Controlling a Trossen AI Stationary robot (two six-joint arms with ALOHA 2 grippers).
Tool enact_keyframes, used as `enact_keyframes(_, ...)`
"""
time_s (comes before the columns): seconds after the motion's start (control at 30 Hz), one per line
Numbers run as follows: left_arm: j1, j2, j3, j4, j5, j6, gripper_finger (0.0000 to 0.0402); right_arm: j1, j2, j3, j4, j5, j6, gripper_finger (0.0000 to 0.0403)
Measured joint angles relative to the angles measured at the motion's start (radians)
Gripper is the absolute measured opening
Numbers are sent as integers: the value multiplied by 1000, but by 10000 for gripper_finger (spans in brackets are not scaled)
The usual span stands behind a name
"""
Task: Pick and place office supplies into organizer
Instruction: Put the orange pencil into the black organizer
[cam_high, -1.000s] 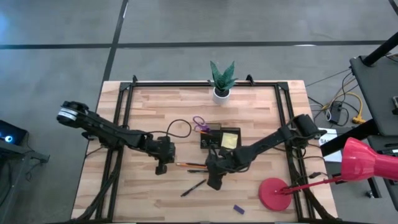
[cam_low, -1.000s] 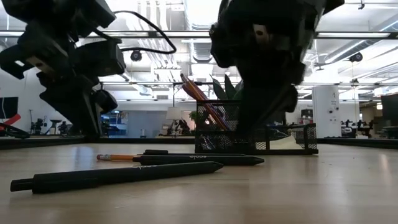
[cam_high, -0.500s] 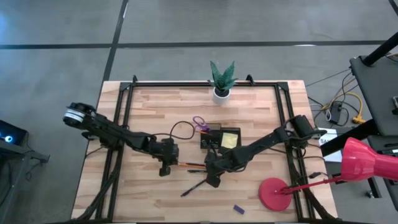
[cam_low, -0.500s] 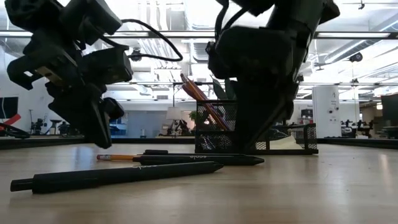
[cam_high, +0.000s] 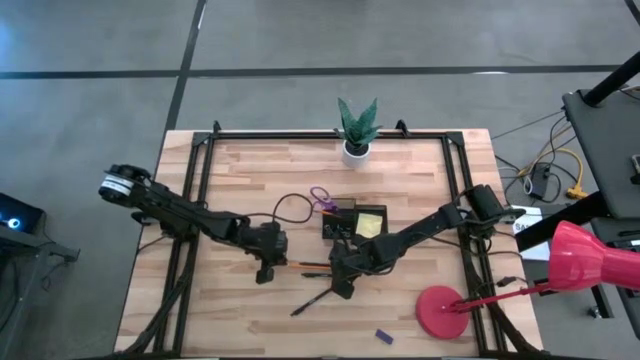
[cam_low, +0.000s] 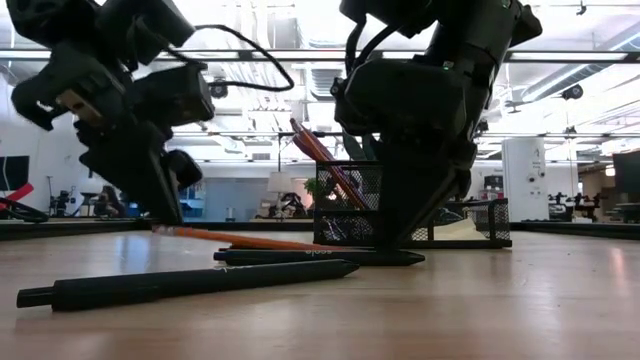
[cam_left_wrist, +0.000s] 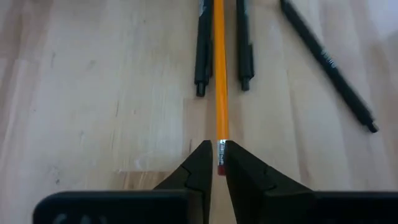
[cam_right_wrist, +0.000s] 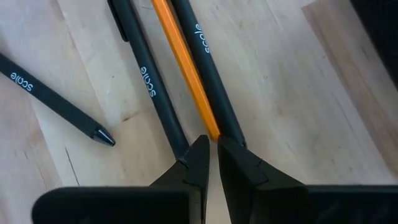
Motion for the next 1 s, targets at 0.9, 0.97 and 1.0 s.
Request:
enact_keyframes(0.9,0,-42,8,-2,57,-1,106,0,0,-6,2,0,3,29)
enact_keyframes(0.97,0,-42,11,0,57,-1,120,0,0,-6,2,0,3,29)
enact_keyframes(1.0,0,-42,12,-1,61,-1,126,0,0,-6,2,0,3,29)
